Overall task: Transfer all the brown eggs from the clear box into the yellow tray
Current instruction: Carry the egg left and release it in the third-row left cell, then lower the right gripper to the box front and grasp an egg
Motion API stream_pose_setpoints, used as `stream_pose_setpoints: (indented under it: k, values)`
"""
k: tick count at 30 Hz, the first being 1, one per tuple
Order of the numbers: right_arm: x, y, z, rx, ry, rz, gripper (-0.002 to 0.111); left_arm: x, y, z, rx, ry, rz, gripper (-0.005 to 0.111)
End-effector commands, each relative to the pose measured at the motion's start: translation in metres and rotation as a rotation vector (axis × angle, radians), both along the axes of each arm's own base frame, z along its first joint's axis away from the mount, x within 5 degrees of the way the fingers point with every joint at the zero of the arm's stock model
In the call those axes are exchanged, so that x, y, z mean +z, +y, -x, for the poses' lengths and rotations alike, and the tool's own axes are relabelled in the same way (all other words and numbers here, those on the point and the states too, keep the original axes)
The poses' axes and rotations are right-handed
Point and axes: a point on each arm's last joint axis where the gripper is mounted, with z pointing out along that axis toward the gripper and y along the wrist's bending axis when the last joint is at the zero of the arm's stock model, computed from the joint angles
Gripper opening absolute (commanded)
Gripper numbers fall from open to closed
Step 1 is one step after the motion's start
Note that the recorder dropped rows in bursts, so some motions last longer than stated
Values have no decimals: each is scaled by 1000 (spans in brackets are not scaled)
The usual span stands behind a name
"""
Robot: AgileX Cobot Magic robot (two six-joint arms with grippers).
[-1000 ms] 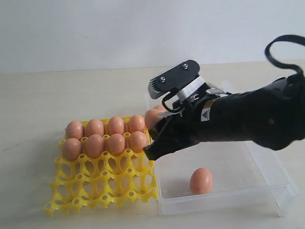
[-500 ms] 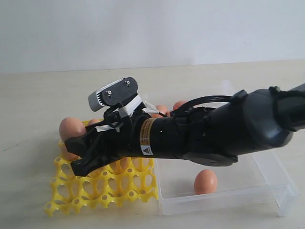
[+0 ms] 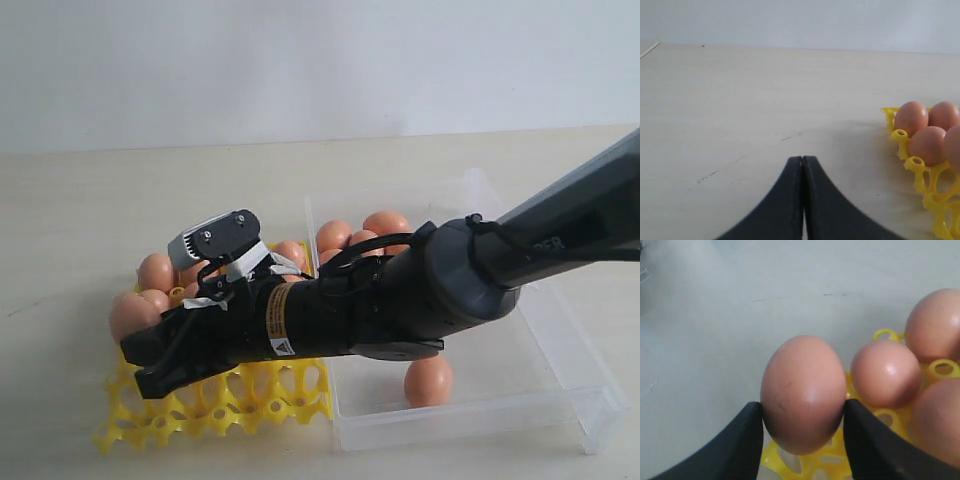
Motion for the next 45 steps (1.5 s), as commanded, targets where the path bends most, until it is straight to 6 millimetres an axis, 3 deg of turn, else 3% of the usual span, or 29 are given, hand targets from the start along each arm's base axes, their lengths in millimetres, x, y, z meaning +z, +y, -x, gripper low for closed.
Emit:
stream_pose_setpoints:
  k: [1, 7, 16, 23, 26, 29, 34, 38, 42, 45]
  values:
    - [1, 3, -1, 11, -2, -21, 0, 3, 0, 0, -4, -20, 9, 0]
    - [0, 9, -5, -1, 40, -33, 9, 3, 0, 0, -4, -20, 9, 0]
    - [-3, 10, -5, 2, 65, -22, 47, 3, 0, 0, -4, -20, 9, 0]
    - [-1, 9, -6, 0, 66, -26, 55, 3, 0, 0, -4, -20, 9, 0]
    - [16, 9, -6, -8, 58, -61, 55, 3, 0, 0, -4, -20, 9, 0]
    - [50, 6, -7, -9, 5, -114, 54, 3, 0, 0, -4, -20, 9, 0]
    - [115, -27, -18, -176, -144, -10, 38, 3, 0, 0, -4, -20, 9, 0]
    - [152, -62, -19, -404, -197, 162, 27, 3, 0, 0, -4, -20, 9, 0]
    - [164, -105, -18, -610, -157, 414, 25, 3, 0, 0, -4, -20, 9, 0]
    - [154, -129, -11, -605, -11, 624, 26, 3, 0, 0, -4, -20, 9, 0]
